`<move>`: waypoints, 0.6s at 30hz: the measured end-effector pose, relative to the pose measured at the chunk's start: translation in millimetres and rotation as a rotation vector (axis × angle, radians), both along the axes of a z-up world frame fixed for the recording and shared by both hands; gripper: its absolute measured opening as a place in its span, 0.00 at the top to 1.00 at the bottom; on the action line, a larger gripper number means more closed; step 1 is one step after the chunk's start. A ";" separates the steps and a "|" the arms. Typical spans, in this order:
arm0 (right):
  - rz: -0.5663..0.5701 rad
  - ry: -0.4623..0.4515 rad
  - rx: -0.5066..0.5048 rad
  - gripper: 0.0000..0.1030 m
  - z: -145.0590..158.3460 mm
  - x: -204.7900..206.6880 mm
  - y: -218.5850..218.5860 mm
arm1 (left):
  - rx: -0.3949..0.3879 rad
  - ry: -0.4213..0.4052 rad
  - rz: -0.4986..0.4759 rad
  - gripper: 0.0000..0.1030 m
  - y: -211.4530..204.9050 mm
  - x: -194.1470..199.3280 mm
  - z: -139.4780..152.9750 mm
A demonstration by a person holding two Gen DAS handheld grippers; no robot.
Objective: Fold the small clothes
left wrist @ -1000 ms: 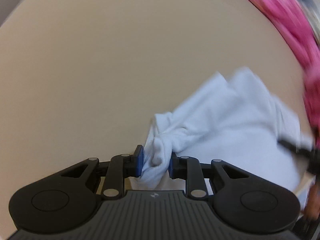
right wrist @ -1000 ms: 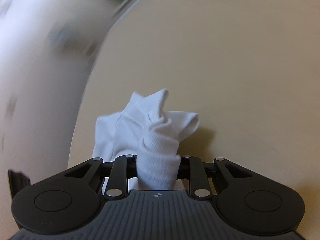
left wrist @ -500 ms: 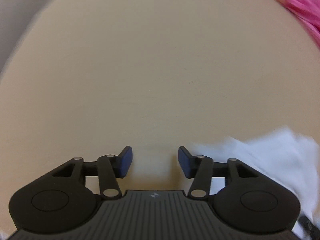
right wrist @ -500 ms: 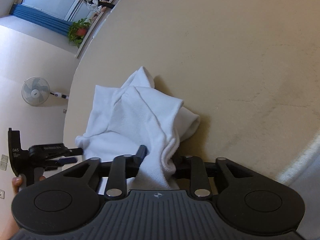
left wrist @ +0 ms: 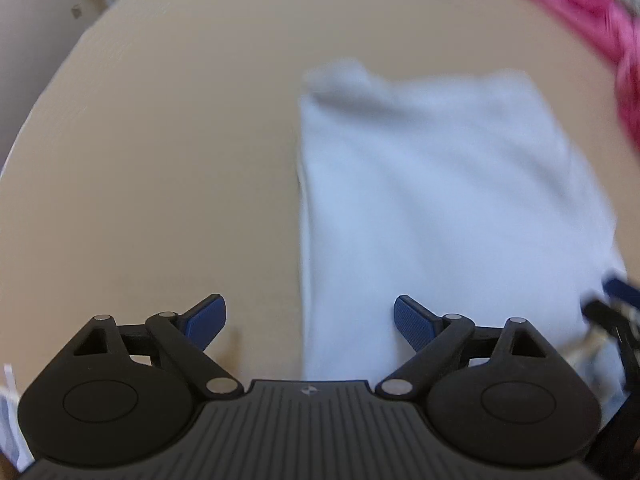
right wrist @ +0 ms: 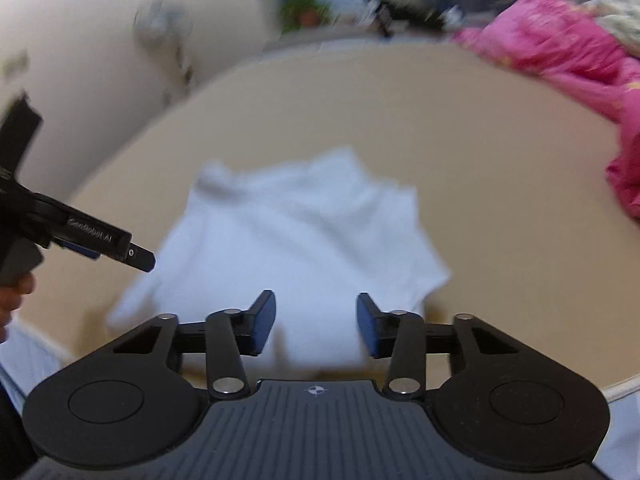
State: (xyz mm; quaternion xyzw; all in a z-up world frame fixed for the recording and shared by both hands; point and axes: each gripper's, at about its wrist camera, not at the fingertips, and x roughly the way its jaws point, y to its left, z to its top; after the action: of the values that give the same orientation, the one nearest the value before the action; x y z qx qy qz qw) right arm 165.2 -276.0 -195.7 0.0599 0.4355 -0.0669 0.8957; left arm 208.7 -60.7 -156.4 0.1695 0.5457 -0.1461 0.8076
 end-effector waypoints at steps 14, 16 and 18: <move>-0.170 -0.077 -0.028 0.12 69.2 -97.3 18.5 | 0.051 -0.249 -0.044 0.00 -3.3 -107.0 63.8; -0.159 -0.124 -0.068 0.06 86.0 -105.1 41.5 | -0.003 -0.229 0.003 0.00 7.7 -125.2 86.5; -0.147 -0.145 -0.097 0.05 96.0 -111.5 59.2 | -0.026 -0.221 0.035 0.00 15.3 -137.6 98.1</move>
State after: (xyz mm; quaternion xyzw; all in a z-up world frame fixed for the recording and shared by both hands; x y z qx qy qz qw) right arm 53.6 -216.7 -99.6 0.0531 0.3603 -0.1489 0.9193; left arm 71.1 -45.5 -58.3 0.1642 0.4545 -0.1195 0.8673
